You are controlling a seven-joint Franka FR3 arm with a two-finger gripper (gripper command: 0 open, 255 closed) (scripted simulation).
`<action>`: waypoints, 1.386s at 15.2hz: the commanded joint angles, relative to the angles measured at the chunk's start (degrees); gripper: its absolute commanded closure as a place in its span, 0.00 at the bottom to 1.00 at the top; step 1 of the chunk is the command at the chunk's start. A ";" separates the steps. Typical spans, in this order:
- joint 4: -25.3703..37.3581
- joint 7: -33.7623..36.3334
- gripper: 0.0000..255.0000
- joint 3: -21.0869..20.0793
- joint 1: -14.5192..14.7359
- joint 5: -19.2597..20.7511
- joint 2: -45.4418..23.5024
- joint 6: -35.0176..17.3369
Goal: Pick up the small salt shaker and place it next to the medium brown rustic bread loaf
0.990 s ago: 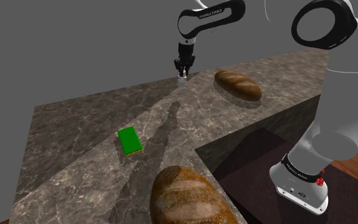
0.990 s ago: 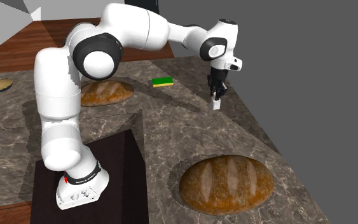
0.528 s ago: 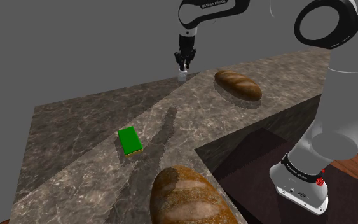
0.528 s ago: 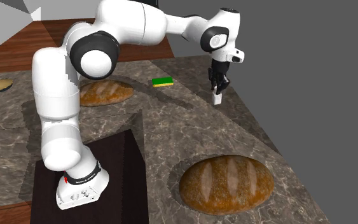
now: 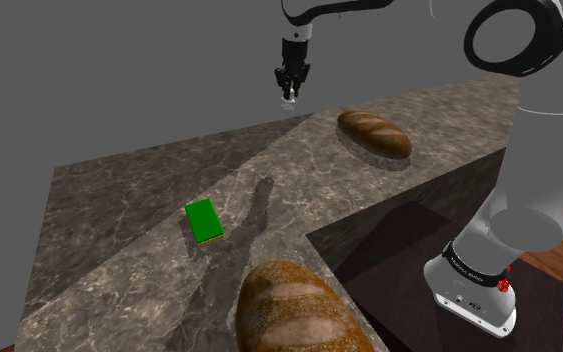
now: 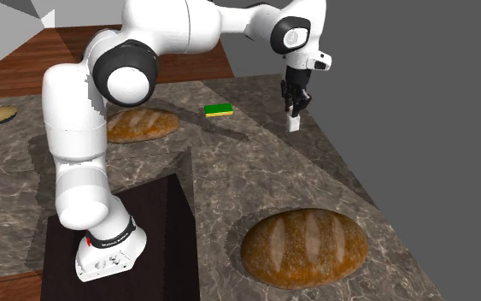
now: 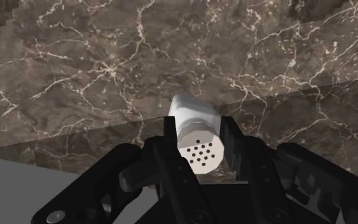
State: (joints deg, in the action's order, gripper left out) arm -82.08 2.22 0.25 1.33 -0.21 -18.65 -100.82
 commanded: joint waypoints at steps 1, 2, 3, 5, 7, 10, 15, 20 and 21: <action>1.86 -0.02 1.00 0.01 -0.01 0.00 -0.15 1.73; 2.74 -0.02 1.00 0.01 -0.02 0.00 -0.22 2.54; 3.64 -0.02 1.00 0.01 -0.02 0.00 -0.31 3.35; 2.16 1.10 1.00 -0.35 0.74 0.12 0.85 3.03; -0.92 3.38 1.00 -1.12 2.25 0.32 3.01 2.10; -4.75 6.88 1.00 -2.37 4.48 0.57 5.75 1.01; -9.35 12.95 1.00 -4.76 8.10 0.86 9.13 -0.20; -11.96 19.23 1.00 -7.43 11.67 1.07 11.09 -0.83; -12.26 20.51 1.00 -7.98 12.39 1.12 11.32 -0.90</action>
State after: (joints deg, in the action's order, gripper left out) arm -94.22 21.31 -7.17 12.96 0.82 -7.35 -101.62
